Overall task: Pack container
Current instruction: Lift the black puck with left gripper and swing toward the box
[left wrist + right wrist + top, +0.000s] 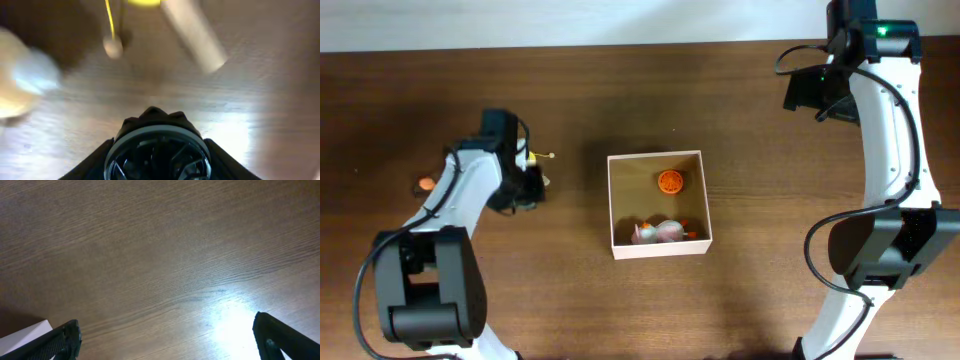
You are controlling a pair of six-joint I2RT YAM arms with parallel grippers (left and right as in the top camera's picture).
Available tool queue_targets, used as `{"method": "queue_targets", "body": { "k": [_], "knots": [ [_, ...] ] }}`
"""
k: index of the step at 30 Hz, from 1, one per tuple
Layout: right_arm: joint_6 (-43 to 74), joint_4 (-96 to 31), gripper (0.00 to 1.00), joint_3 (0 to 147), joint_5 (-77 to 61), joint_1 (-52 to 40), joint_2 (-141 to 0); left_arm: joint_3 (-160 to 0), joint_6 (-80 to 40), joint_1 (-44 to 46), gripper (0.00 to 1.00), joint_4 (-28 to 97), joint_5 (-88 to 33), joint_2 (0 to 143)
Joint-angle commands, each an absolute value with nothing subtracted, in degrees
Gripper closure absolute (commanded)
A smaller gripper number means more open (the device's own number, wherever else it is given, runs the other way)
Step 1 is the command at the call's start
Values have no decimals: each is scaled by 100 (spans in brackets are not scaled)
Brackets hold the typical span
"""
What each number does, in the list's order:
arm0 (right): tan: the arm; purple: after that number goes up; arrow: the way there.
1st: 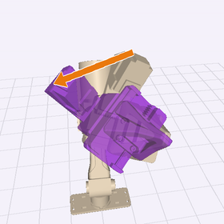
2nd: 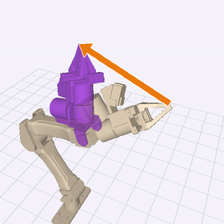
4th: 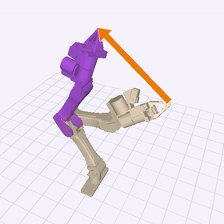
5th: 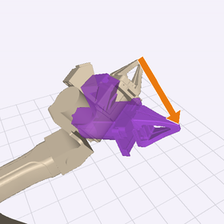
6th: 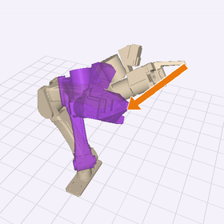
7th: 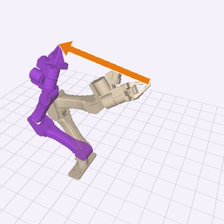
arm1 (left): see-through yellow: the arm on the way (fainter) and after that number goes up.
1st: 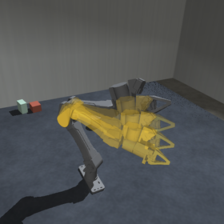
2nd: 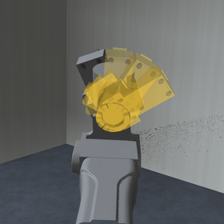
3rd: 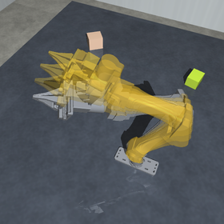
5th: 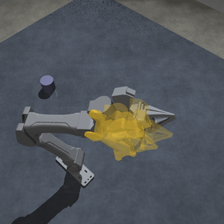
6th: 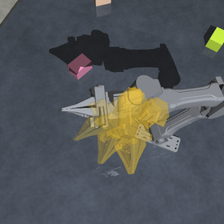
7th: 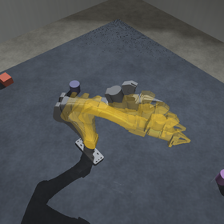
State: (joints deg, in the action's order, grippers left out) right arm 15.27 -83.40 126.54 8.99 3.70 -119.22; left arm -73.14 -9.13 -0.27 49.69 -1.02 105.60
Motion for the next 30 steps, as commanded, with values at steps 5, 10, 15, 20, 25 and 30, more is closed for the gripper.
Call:
{"method": "queue_targets", "body": {
  "k": [5,10,15,20,25,30],
  "knots": [
    [1597,-8337,1,12752,972,379,-11843,-8709,-980,3,63,5577,-108,10606],
    [1597,-8337,1,12752,972,379,-11843,-9666,-980,246,62,5817,-106,10606],
    [1597,-8337,1,12752,972,379,-11843,-10379,-980,762,63,5758,-102,10606],
    [1597,-8337,1,12752,972,379,-11843,-10484,-980,1369,62,5758,421,10608],
    [1597,-8337,1,12752,972,379,-11843,-10484,-980,1645,64,5830,1046,10606],
    [1597,-8337,1,12750,972,379,-11845,-10486,-982,1870,64,5760,596,10606]
  ]
}}
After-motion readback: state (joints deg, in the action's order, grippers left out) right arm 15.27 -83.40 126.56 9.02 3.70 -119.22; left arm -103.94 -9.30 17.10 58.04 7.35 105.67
